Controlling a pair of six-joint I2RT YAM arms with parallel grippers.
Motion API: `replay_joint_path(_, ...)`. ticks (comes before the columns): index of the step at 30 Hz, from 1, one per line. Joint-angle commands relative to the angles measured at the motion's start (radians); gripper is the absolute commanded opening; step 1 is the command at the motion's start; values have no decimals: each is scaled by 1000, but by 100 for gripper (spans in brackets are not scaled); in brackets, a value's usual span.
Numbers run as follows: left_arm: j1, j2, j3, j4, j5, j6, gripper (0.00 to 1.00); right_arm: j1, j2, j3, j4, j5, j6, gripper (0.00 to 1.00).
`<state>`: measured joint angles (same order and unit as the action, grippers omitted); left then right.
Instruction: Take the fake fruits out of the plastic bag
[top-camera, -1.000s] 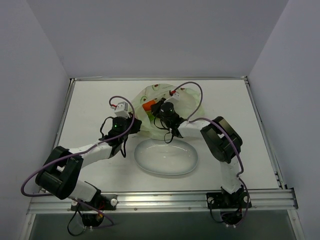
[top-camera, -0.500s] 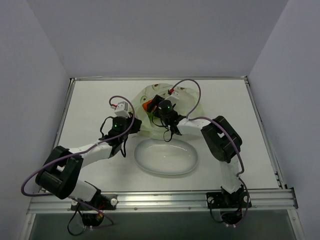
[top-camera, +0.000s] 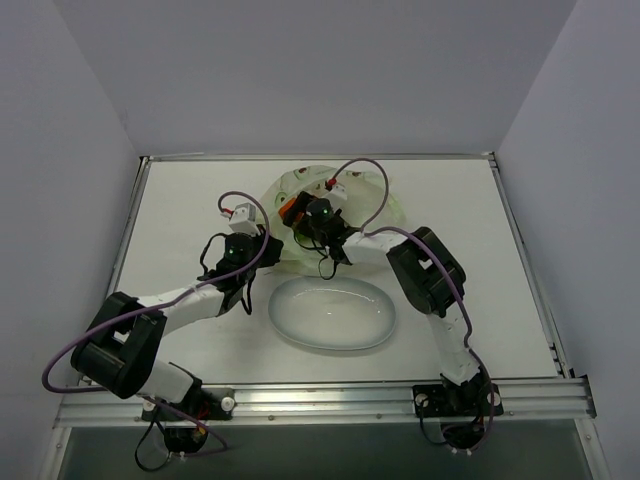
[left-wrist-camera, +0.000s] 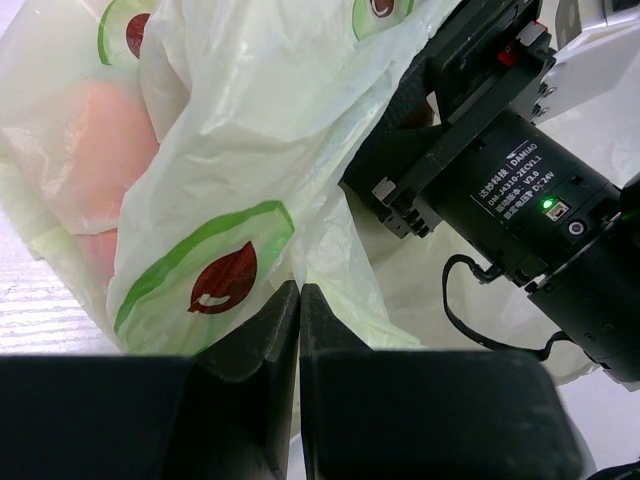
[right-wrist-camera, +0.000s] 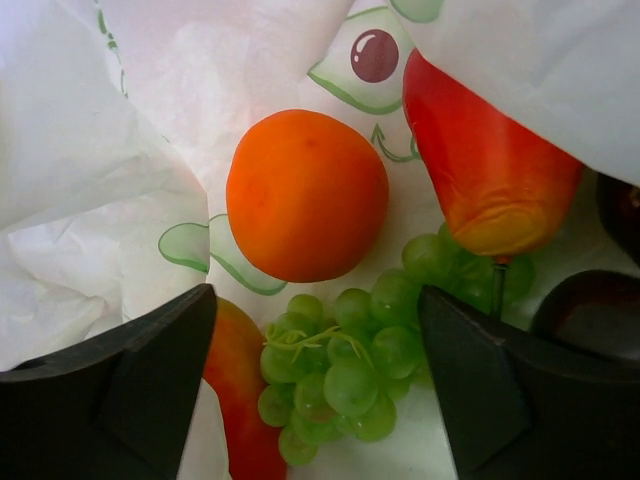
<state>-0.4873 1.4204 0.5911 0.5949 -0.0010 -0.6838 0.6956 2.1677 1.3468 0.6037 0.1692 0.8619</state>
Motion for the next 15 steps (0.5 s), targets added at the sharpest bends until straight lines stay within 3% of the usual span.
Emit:
replay_joint_path(1,7,-25,10,26,-13,18,2,8,-9,17,-50,12,45,82)
replay_joint_path(10,6,-21,10,31,-10,17,2,36,-69,-20,-183,70,-24,80)
replay_joint_path(15,6,-23,10,31,-11,17,2,47,-16,35,-243,33,-24,86)
